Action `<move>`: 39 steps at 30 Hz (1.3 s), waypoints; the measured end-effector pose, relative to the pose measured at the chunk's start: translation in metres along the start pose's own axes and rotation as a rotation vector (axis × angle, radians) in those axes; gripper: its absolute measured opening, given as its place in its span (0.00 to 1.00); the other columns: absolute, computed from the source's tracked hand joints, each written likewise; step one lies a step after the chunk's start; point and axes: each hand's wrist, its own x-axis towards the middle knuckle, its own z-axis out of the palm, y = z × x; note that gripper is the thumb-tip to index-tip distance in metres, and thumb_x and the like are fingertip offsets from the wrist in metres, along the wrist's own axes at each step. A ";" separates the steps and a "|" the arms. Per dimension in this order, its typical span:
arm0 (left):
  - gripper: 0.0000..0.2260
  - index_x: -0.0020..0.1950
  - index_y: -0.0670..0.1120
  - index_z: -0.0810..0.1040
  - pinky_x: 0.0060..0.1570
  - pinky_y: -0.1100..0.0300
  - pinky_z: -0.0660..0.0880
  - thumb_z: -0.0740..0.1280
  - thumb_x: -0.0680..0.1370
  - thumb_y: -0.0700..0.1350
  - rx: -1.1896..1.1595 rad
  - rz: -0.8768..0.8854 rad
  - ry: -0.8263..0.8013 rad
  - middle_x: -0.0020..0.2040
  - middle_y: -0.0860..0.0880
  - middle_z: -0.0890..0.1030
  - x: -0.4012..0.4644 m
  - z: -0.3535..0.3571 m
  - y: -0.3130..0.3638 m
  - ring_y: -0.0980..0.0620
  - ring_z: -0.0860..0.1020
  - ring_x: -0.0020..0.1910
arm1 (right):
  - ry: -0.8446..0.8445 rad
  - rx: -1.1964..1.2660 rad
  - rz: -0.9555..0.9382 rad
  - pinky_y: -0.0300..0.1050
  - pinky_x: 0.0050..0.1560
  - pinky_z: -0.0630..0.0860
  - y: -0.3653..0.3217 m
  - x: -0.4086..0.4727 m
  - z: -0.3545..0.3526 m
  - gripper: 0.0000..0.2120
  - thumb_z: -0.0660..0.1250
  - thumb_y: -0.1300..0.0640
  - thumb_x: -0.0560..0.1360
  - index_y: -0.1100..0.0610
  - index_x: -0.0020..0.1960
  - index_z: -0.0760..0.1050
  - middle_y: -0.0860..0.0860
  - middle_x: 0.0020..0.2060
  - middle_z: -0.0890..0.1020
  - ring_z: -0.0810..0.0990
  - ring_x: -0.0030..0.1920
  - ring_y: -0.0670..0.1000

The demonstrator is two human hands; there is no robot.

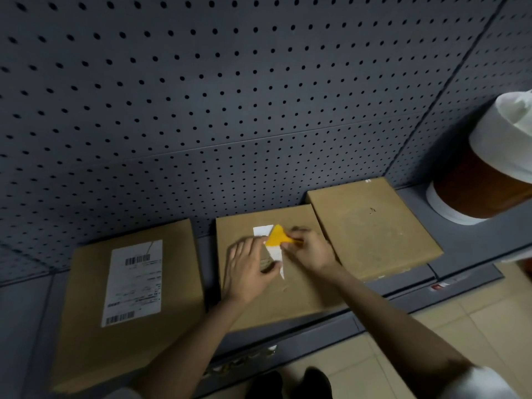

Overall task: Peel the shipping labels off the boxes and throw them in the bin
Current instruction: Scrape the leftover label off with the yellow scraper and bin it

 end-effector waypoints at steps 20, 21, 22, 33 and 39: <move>0.06 0.53 0.59 0.74 0.54 0.52 0.64 0.63 0.77 0.54 0.040 0.233 -0.246 0.54 0.53 0.73 0.032 -0.007 -0.010 0.49 0.69 0.55 | 0.001 -0.202 0.022 0.45 0.63 0.67 0.028 -0.008 -0.021 0.22 0.64 0.49 0.76 0.50 0.69 0.68 0.54 0.67 0.72 0.72 0.65 0.55; 0.05 0.52 0.58 0.75 0.55 0.52 0.63 0.63 0.77 0.52 0.031 0.220 -0.254 0.54 0.53 0.73 0.033 -0.007 -0.009 0.49 0.68 0.55 | 0.001 -0.207 0.020 0.45 0.63 0.67 0.028 -0.007 -0.021 0.22 0.64 0.49 0.76 0.50 0.69 0.68 0.54 0.67 0.72 0.72 0.65 0.55; 0.04 0.51 0.57 0.75 0.54 0.52 0.62 0.63 0.77 0.51 0.032 0.211 -0.256 0.54 0.53 0.73 0.034 -0.006 -0.007 0.49 0.68 0.55 | -0.001 -0.215 0.019 0.46 0.63 0.68 0.029 -0.007 -0.021 0.22 0.64 0.49 0.76 0.50 0.69 0.68 0.54 0.66 0.72 0.72 0.65 0.55; 0.06 0.48 0.50 0.70 0.48 0.52 0.64 0.58 0.77 0.39 0.099 0.273 -0.258 0.51 0.50 0.72 0.037 0.000 0.002 0.46 0.68 0.52 | 0.019 -0.232 -0.030 0.44 0.58 0.70 0.031 -0.007 -0.019 0.21 0.63 0.50 0.77 0.51 0.69 0.68 0.54 0.64 0.73 0.74 0.61 0.54; 0.10 0.55 0.51 0.73 0.56 0.54 0.62 0.59 0.79 0.37 -0.012 0.289 -0.333 0.56 0.50 0.72 0.042 -0.004 -0.012 0.48 0.66 0.57 | 0.030 -0.226 -0.036 0.42 0.56 0.69 0.032 -0.007 -0.019 0.21 0.62 0.50 0.77 0.51 0.70 0.67 0.54 0.63 0.73 0.74 0.60 0.55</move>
